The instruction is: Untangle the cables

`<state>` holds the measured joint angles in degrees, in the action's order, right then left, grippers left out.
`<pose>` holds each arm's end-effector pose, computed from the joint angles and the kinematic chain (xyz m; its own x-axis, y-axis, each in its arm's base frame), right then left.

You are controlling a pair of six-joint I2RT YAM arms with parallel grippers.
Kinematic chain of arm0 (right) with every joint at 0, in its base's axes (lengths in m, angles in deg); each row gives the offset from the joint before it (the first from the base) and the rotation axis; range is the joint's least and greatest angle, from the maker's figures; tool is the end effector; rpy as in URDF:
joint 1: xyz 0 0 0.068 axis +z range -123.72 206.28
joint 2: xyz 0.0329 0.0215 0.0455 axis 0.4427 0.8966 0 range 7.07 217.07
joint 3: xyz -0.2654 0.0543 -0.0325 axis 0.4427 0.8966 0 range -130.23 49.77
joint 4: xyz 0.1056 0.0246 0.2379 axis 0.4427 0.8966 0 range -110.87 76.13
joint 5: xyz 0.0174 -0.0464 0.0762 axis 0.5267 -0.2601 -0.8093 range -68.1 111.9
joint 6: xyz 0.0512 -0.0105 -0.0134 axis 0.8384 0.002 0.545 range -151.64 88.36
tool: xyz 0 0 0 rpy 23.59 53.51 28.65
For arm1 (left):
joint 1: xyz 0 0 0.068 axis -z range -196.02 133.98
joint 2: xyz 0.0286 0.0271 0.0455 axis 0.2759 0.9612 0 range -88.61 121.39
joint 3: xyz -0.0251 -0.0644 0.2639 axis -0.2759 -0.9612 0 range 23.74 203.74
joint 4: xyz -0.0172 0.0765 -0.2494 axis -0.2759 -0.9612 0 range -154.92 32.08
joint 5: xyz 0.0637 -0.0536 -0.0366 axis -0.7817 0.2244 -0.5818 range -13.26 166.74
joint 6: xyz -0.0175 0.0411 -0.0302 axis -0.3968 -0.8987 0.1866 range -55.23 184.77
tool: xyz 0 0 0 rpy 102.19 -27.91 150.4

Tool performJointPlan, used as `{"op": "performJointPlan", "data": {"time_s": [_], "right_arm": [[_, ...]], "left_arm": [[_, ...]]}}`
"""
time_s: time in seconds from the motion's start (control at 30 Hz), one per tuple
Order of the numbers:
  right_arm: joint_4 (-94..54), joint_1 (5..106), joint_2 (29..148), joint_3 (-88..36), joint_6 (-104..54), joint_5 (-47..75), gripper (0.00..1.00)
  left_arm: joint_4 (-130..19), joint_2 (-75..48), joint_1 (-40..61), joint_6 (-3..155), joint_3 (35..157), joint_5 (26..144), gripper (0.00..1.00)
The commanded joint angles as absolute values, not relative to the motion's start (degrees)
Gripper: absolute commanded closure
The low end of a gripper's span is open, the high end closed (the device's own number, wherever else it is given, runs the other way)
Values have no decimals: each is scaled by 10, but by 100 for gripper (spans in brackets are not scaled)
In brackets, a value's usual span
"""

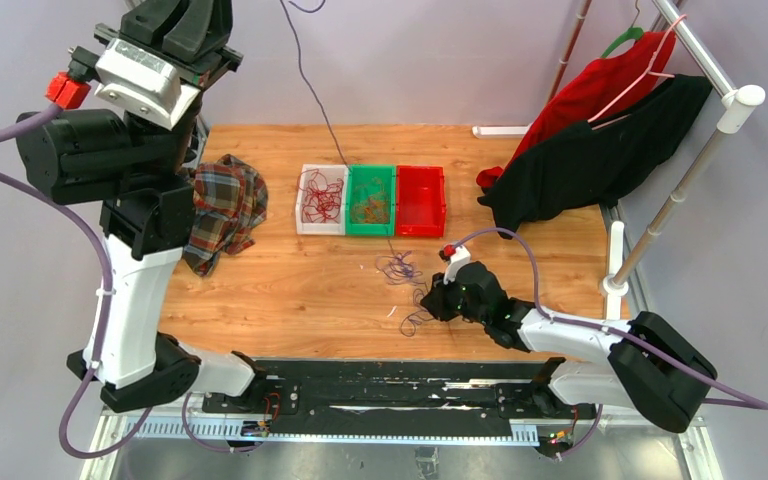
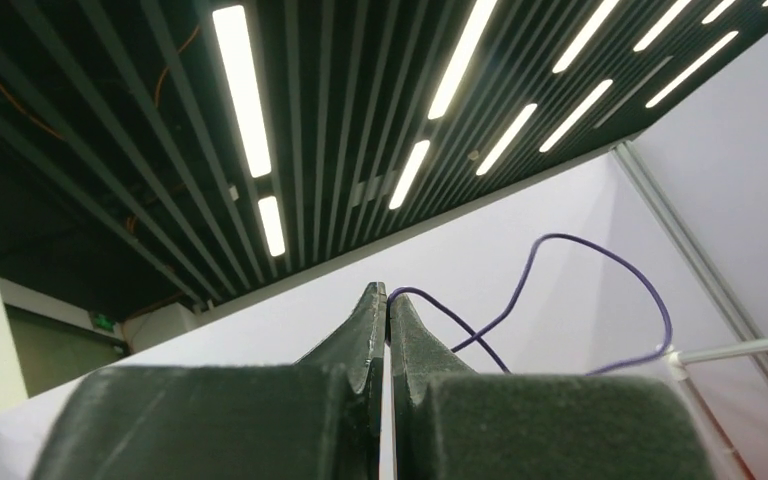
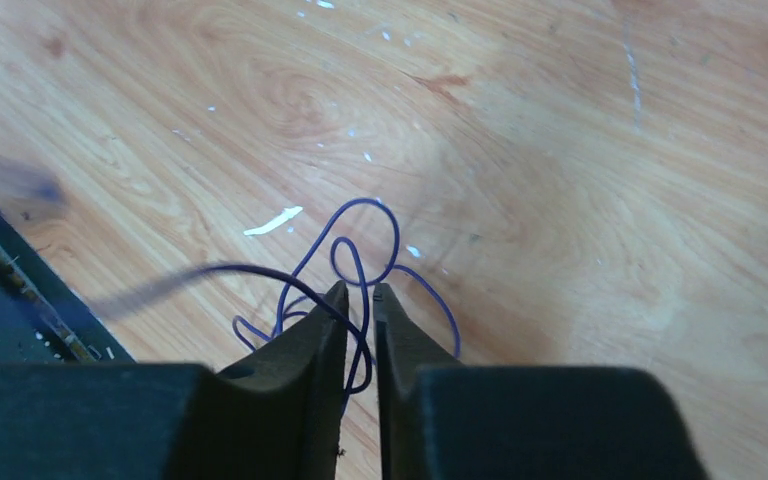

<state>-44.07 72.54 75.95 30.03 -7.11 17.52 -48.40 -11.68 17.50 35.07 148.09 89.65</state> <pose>0.1564 0.1672 0.1657 -0.5939 -0.0219 -0.8042 -0.5731 0.7131 0.4038 0.1133 -0.0846 0.6828 0.9240 -0.0327 -0.3809 0.2095 0.8768 0.4329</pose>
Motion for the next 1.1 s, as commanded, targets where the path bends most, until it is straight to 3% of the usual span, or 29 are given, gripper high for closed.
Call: {"op": "performJointPlan", "data": {"time_s": [0.0, 0.13, 0.23, 0.3, 0.43, 0.57, 0.7, 0.73, 0.9, 0.97, 1.07], "right_arm": [[-393, 709, 754, 293, -74, 220, 87], [-394, 707, 726, 293, -67, 200, 71], [-377, 707, 690, 276, -73, 200, 66], [-355, 707, 672, 252, -85, 201, 79], [-304, 707, 648, 216, -103, 196, 97], [-271, 707, 628, 189, -121, 177, 99], [-250, 707, 620, 169, -143, 182, 99], [-248, 707, 623, 169, -147, 184, 97], [-261, 711, 663, 180, -139, 129, 55], [-268, 726, 695, 185, -137, 118, 43], [-264, 753, 765, 179, -139, 120, 38]], "left_arm": [[-453, -99, 178, 314, 1533, 844, 99], [-579, -101, 178, 313, 1561, 864, 99], [-682, -176, 178, 337, 1423, 954, 99], [-722, -236, 178, 330, 1297, 987, 99], [-808, -339, 178, 279, 1061, 926, 99], [-855, -408, 176, 206, 898, 816, 99], [-891, -462, 168, 171, 796, 803, 99], [-908, -469, 168, 163, 782, 804, 99], [-1017, -464, 168, 123, 735, 809, 97], [-1037, -454, 167, 122, 721, 812, 85], [-1050, -443, 167, 115, 704, 832, 62]]}}
